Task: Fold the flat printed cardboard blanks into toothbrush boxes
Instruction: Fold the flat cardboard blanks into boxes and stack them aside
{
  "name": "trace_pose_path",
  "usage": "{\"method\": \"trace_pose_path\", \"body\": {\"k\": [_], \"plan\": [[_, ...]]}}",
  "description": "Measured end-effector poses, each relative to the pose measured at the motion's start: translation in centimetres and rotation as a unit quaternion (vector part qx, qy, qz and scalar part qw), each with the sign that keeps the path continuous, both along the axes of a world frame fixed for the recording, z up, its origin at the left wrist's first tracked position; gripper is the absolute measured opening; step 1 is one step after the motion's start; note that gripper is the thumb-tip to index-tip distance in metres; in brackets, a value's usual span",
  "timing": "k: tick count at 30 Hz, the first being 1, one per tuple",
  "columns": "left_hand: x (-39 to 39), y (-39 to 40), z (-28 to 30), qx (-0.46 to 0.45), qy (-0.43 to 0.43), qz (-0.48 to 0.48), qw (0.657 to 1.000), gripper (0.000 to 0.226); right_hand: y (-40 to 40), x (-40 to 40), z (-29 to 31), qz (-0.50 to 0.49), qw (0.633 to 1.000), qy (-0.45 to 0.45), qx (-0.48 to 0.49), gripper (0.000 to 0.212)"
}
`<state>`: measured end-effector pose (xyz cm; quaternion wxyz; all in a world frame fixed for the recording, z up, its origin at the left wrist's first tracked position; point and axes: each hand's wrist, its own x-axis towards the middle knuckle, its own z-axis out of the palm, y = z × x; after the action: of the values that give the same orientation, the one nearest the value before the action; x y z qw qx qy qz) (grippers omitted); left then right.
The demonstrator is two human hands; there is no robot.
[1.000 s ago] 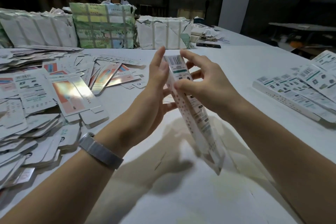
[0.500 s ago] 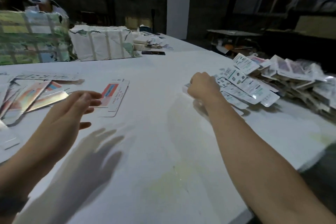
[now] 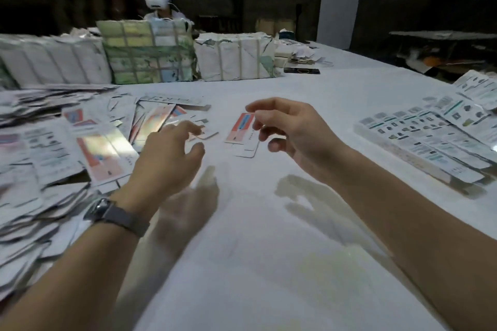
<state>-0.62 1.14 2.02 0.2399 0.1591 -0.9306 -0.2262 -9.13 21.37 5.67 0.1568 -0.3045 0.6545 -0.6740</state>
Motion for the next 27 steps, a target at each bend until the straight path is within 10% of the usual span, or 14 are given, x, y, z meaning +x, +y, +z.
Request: {"method": "trace_pose_path", "body": {"k": [11, 20, 24, 27], "plan": [[1.7, -5.2, -0.8, -0.068, -0.244, 0.230, 0.940, 0.056, -1.6, 2.6, -2.3, 0.076, 0.996, 0.040, 0.033, 0.018], [1.2, -2.9, -0.3, -0.095, -0.106, 0.115, 0.983, 0.058, -1.6, 2.4, -2.7, 0.071, 0.997, 0.028, 0.028, 0.020], [0.7, -0.1, 1.3, 0.075, 0.058, -0.006, 0.995, 0.076, -1.6, 1.8, -2.5, 0.031, 0.999, 0.030, -0.013, 0.019], [0.7, 2.2, 2.2, 0.340, 0.124, -0.113, 0.925, 0.073, -1.3, 0.8, -2.2, -0.086, 0.991, 0.096, -0.029, 0.026]]}}
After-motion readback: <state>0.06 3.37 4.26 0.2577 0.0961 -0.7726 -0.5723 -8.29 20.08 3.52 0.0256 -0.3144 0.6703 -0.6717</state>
